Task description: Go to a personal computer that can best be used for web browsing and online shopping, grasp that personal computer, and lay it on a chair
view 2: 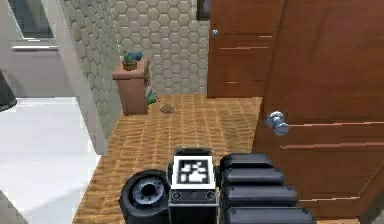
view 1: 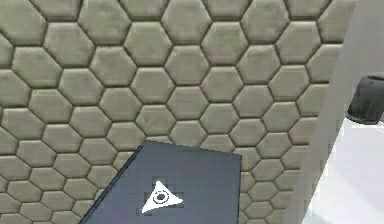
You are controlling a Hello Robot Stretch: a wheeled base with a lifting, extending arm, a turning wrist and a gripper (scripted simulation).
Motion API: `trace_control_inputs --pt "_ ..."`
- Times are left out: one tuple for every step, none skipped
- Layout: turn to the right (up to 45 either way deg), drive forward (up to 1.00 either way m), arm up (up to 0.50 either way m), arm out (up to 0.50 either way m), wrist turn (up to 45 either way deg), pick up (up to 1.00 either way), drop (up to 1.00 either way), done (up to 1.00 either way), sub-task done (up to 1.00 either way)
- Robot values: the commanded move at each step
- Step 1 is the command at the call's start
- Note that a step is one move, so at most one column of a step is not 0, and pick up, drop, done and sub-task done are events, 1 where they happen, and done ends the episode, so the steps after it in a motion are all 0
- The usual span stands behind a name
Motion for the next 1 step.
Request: trace_control_inputs --pt "45.0 0.0 0.0 0.0 0.0 0.0 0.0 0.0 0.0"
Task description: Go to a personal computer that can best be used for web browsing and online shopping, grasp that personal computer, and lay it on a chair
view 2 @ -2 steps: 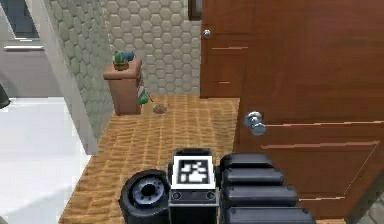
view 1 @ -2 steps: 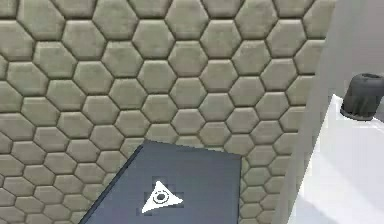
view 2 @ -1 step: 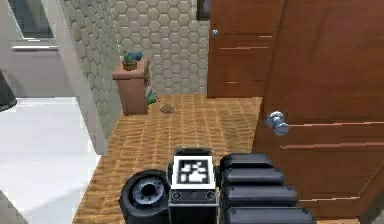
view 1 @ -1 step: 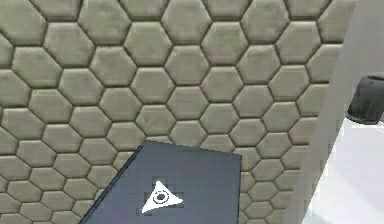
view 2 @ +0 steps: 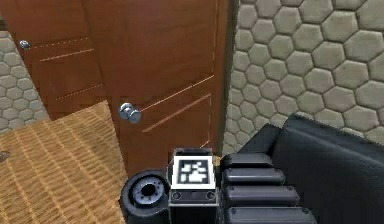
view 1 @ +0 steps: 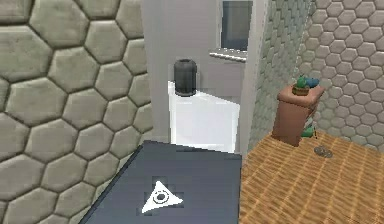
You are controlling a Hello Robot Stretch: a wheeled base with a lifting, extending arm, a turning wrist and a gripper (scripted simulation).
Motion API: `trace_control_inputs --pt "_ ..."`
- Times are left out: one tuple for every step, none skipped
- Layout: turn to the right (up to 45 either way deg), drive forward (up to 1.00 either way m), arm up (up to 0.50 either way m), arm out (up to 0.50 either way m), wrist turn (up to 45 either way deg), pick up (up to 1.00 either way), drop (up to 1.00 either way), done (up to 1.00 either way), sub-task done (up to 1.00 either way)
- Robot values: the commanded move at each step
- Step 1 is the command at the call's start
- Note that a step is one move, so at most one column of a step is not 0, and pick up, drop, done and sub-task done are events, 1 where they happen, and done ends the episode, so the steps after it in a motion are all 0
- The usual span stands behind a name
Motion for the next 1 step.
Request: trace_control_inputs --pt "45.0 0.0 0.0 0.0 0.0 0.0 0.0 0.0 0.0"
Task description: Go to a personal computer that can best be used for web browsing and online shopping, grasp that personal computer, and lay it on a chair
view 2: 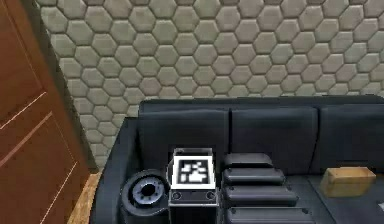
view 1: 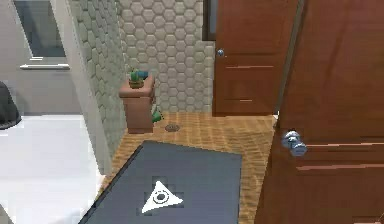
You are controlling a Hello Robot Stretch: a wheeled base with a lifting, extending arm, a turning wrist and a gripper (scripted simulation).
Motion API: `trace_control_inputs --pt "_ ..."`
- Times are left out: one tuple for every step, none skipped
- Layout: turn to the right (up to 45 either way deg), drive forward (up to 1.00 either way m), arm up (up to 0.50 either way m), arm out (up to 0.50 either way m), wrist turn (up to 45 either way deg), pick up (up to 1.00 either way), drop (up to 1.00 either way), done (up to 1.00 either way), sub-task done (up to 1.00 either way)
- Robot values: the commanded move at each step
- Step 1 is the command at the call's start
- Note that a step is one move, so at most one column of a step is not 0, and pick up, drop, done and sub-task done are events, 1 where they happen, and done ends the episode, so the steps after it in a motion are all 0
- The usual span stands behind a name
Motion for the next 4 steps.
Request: trace_control_inputs --pt "0.0 1.0 0.0 0.0 0.0 0.0 0.0 0.0 0.0" --pt "45.0 0.0 0.0 0.0 0.0 0.0 0.0 0.0 0.0" --pt "0.0 0.05 0.0 0.0 0.0 0.0 0.0 0.0 0.0" --pt "-45.0 0.0 0.0 0.0 0.0 0.0 0.0 0.0 0.0"
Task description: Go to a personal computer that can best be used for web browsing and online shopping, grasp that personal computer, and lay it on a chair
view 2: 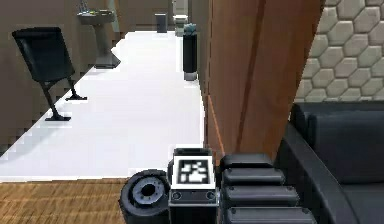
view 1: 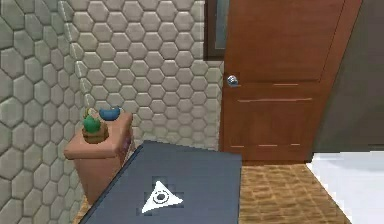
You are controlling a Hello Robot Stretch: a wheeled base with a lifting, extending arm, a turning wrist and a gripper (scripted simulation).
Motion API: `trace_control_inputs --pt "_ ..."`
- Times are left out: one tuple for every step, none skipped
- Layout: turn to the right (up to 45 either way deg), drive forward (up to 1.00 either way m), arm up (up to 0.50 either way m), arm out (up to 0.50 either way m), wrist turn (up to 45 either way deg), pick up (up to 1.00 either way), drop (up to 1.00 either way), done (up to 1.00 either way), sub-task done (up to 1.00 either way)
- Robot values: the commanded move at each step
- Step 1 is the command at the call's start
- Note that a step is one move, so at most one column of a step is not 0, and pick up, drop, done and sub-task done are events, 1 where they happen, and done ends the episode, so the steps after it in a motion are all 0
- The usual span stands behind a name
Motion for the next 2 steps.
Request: trace_control_inputs --pt "0.0 0.45 0.0 0.0 0.0 0.0 0.0 0.0 0.0" --pt "45.0 0.0 0.0 0.0 0.0 0.0 0.0 0.0 0.0"
